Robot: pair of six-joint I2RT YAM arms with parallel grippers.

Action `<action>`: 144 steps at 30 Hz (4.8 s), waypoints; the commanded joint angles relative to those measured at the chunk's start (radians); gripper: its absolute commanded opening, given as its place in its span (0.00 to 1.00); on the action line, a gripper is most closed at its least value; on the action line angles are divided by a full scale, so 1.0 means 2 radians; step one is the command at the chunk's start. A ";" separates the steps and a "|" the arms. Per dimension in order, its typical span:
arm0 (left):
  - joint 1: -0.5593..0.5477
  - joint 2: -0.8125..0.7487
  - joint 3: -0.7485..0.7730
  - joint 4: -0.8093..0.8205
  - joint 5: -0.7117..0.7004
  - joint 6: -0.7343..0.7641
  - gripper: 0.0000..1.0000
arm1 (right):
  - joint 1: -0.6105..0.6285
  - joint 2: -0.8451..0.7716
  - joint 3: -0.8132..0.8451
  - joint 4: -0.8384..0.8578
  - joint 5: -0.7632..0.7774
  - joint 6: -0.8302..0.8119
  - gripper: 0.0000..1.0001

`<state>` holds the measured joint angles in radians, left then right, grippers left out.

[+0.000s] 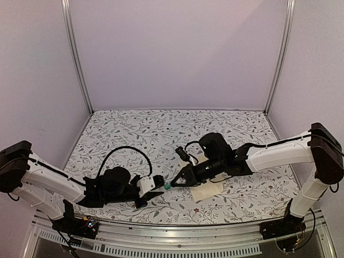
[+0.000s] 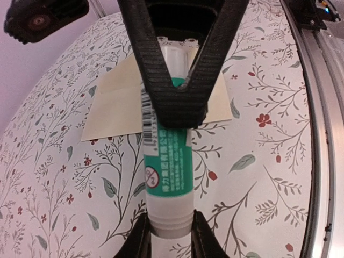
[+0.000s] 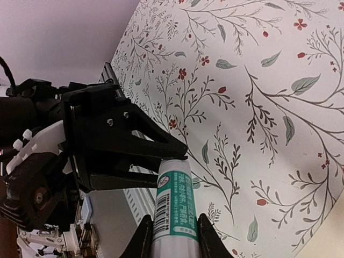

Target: Place the letter into the envelope and seal it

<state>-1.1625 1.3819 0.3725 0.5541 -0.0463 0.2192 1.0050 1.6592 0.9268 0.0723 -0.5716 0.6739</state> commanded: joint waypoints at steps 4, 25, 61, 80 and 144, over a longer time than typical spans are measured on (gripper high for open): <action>-0.046 -0.031 0.035 0.187 -0.071 0.048 0.03 | 0.059 0.072 0.037 0.078 -0.055 0.073 0.00; 0.005 -0.103 0.052 0.072 0.267 -0.032 0.04 | 0.125 0.008 0.027 0.012 0.069 -0.190 0.00; 0.000 -0.148 0.039 -0.037 0.154 0.015 0.71 | 0.126 -0.099 -0.005 -0.054 0.213 -0.137 0.00; -0.023 -0.065 0.080 -0.063 0.102 0.041 0.42 | 0.126 -0.138 -0.003 -0.077 0.223 -0.116 0.00; 0.047 0.146 0.189 -0.360 -0.088 -0.334 0.50 | 0.106 -0.310 -0.156 -0.179 0.577 -0.029 0.95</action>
<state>-1.0790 1.6459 0.7341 -0.1329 -0.2214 -0.4263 1.2224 1.0740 0.6350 -0.2920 0.5434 0.6075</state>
